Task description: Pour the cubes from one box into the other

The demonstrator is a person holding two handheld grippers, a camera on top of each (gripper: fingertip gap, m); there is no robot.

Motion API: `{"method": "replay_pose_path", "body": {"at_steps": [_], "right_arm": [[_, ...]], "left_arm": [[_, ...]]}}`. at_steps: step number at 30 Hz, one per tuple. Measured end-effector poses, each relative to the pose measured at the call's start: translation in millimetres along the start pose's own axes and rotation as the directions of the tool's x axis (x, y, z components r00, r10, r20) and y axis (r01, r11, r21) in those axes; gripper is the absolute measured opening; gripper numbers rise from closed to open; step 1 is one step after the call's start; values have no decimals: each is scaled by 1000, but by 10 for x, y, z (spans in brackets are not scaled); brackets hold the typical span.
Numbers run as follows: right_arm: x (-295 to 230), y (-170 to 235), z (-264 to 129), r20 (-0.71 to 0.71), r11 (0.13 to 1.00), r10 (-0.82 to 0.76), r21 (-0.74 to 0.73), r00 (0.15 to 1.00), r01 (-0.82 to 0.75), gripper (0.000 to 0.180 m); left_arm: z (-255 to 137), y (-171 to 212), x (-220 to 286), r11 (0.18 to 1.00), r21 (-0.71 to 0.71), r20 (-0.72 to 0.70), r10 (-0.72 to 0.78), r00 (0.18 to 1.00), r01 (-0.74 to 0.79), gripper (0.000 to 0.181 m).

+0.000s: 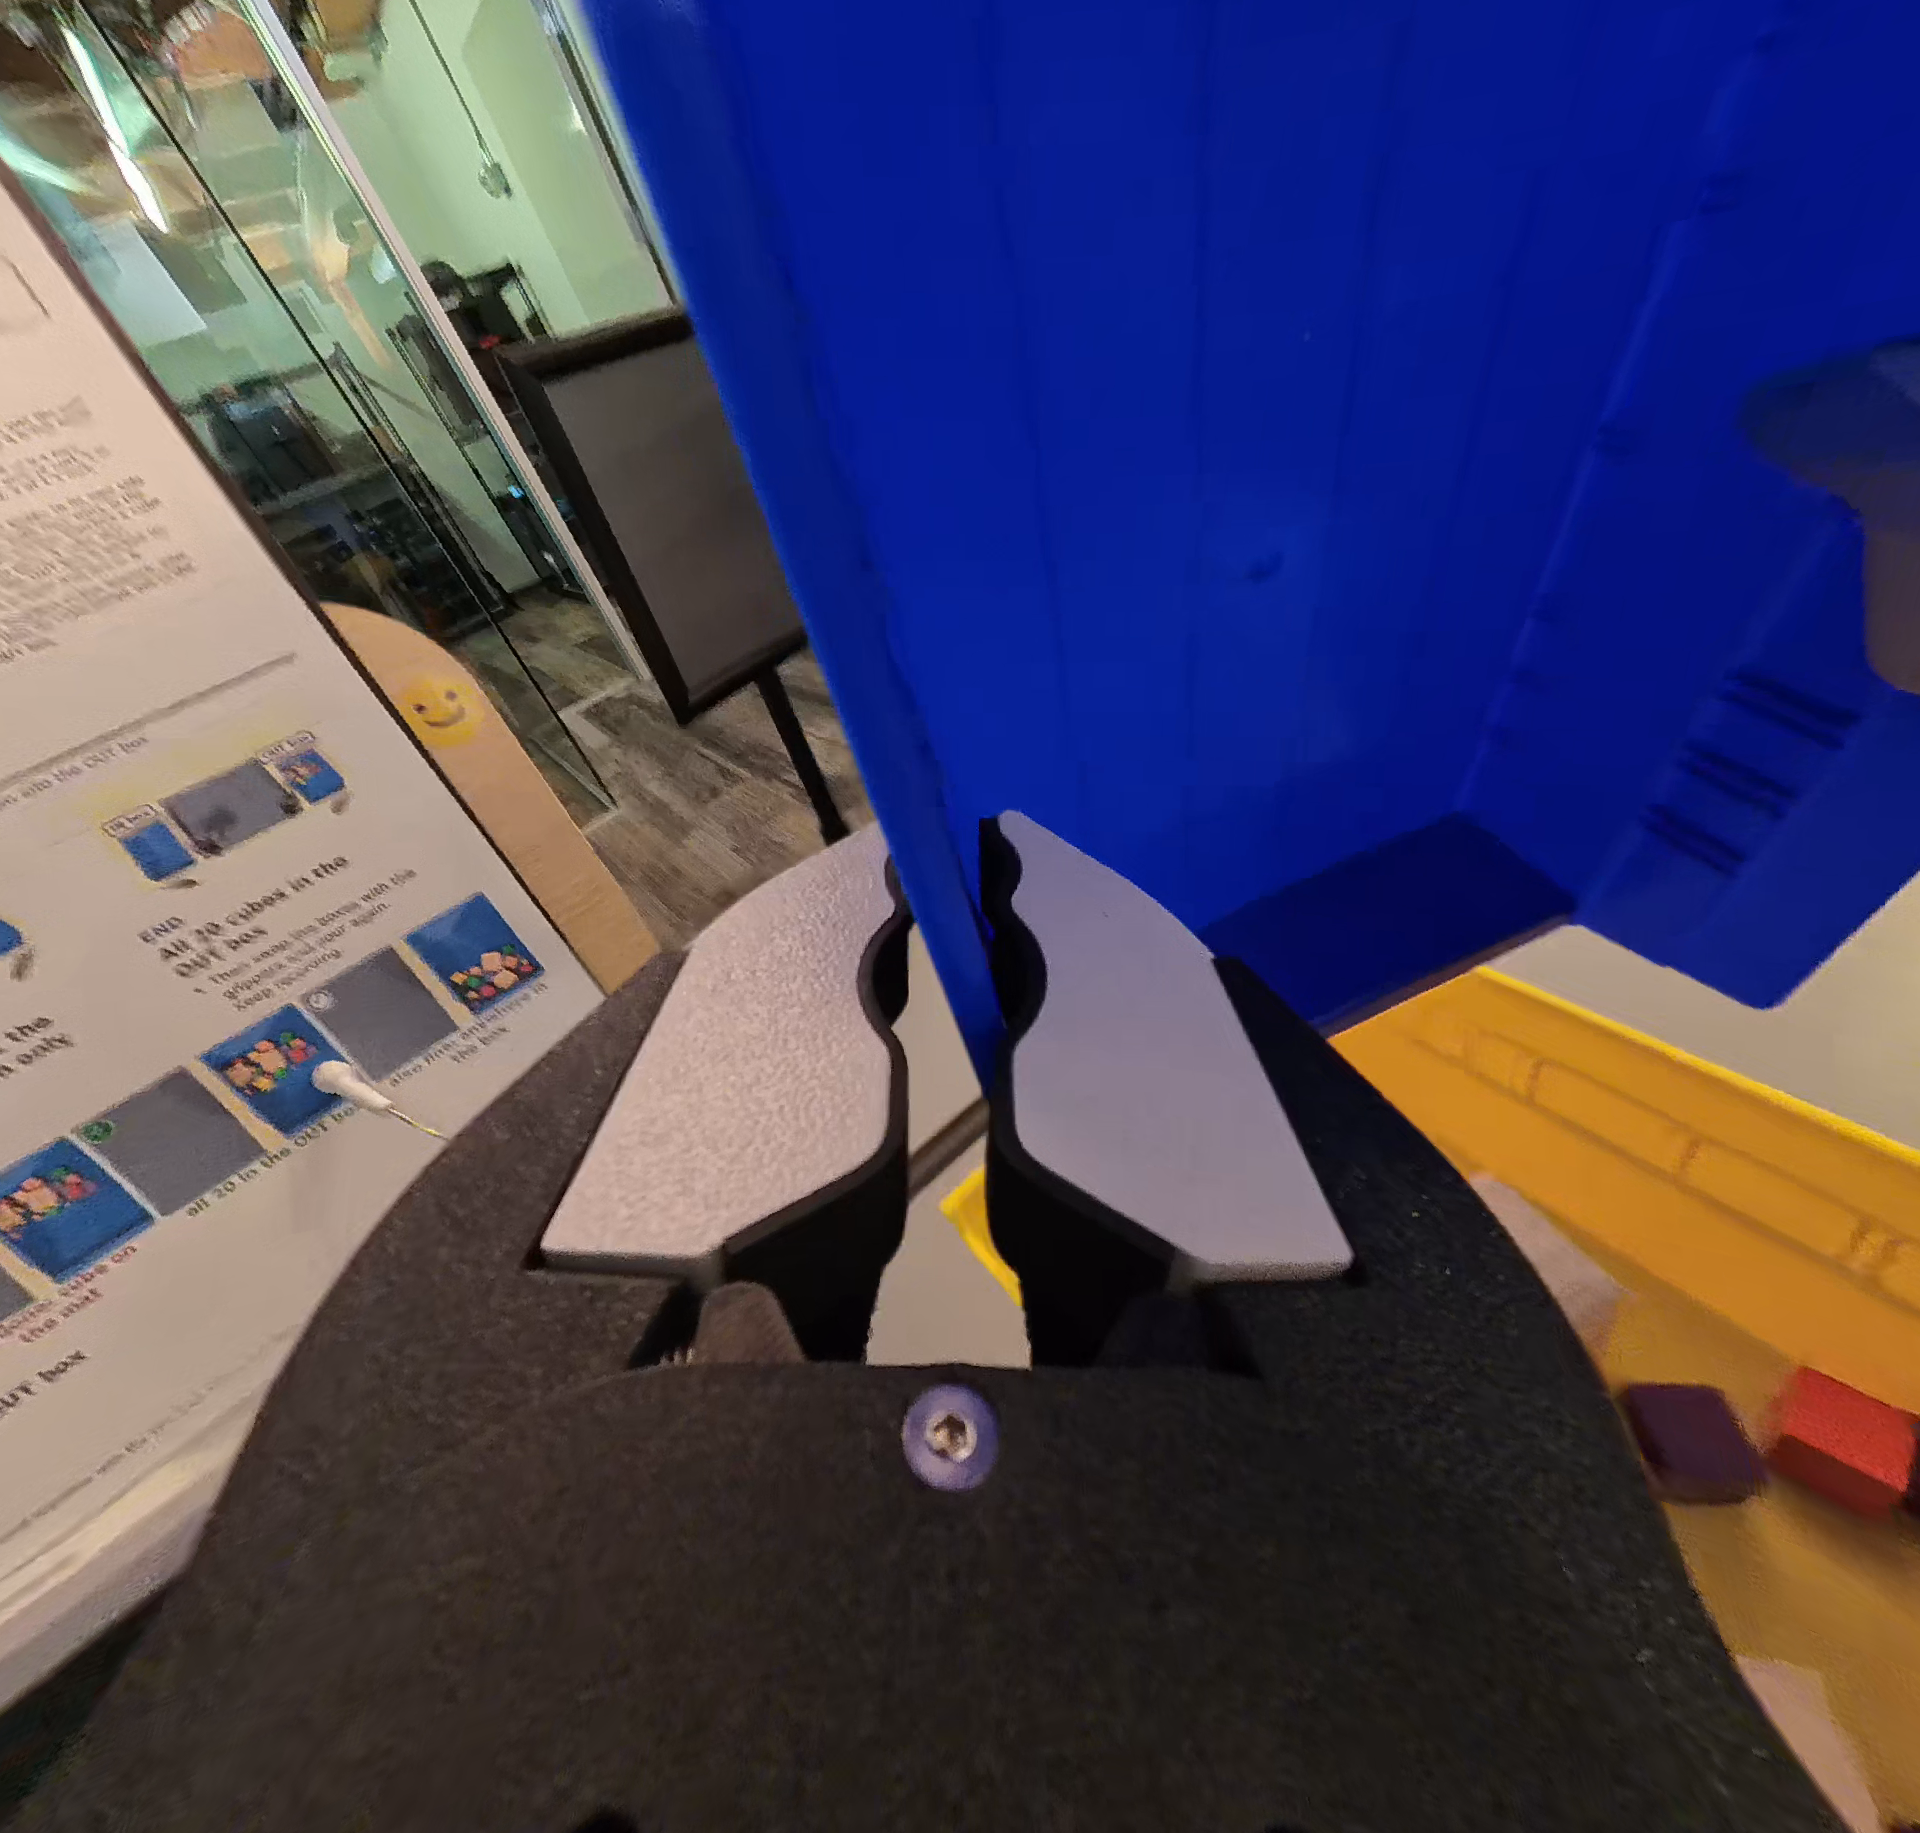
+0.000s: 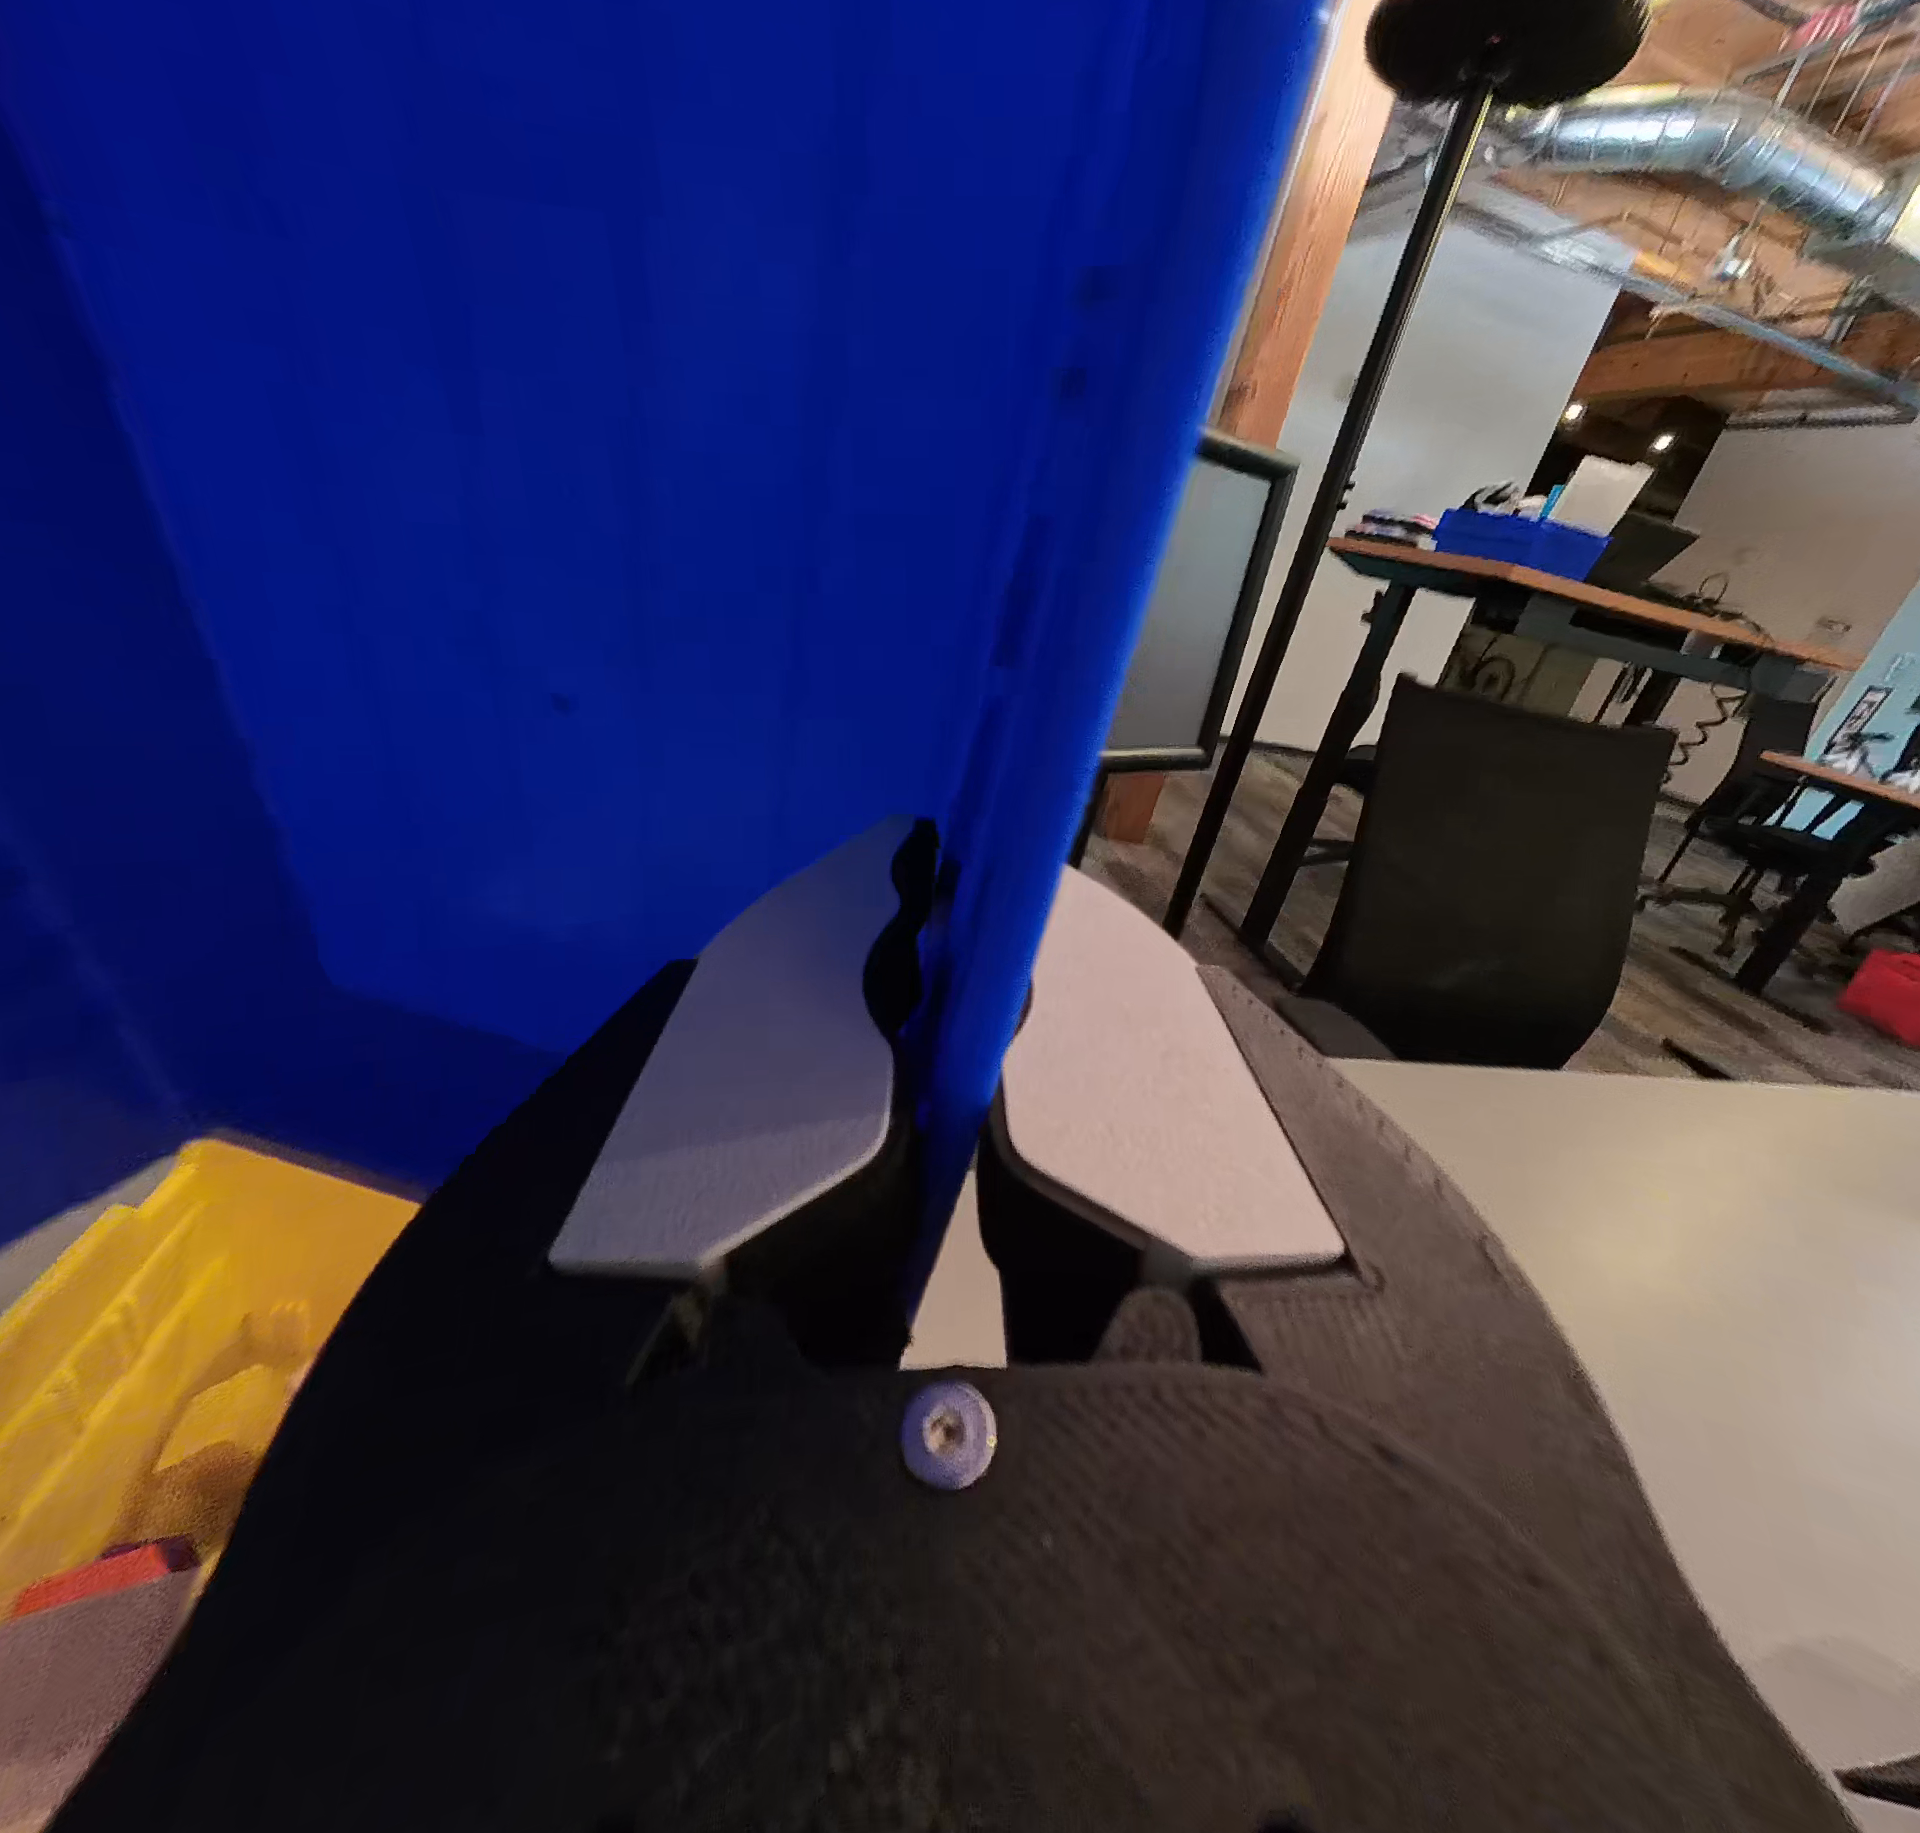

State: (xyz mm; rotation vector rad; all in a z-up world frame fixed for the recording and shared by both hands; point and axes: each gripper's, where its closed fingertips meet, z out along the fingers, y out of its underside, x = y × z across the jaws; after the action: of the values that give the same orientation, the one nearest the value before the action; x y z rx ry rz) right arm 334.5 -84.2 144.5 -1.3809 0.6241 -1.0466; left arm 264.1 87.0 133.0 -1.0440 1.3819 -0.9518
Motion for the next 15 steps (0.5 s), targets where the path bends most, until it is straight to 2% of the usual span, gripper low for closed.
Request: {"method": "replay_pose_path", "body": {"at_steps": [2,5,7,10,13,15], "right_arm": [[87,-130,58,31,998,46,-53,998,-44,4],[320,-370,181,77,971,131,-211,988,-113,6],[478,-406,246,112,926,116,-372,987,-67,6],[812,-265,212,115,811,7,-582,993,62,6],[1199,-37,64,98,685,-92,-716,991,134,7],[1428,138,-67,94,599,-127,-786,988,151,8]], "left_arm": [[6,-28,96,997,-45,-60,-69,996,66,15],[-10,-154,402,984,-118,-240,-156,958,130,31],[-81,-273,595,974,-163,-363,-210,908,160,43],[-246,-490,586,949,-144,-426,-314,848,279,49],[-329,-232,460,874,-267,-375,-481,792,405,51],[-342,172,450,822,-421,-342,-536,772,384,56]]}}
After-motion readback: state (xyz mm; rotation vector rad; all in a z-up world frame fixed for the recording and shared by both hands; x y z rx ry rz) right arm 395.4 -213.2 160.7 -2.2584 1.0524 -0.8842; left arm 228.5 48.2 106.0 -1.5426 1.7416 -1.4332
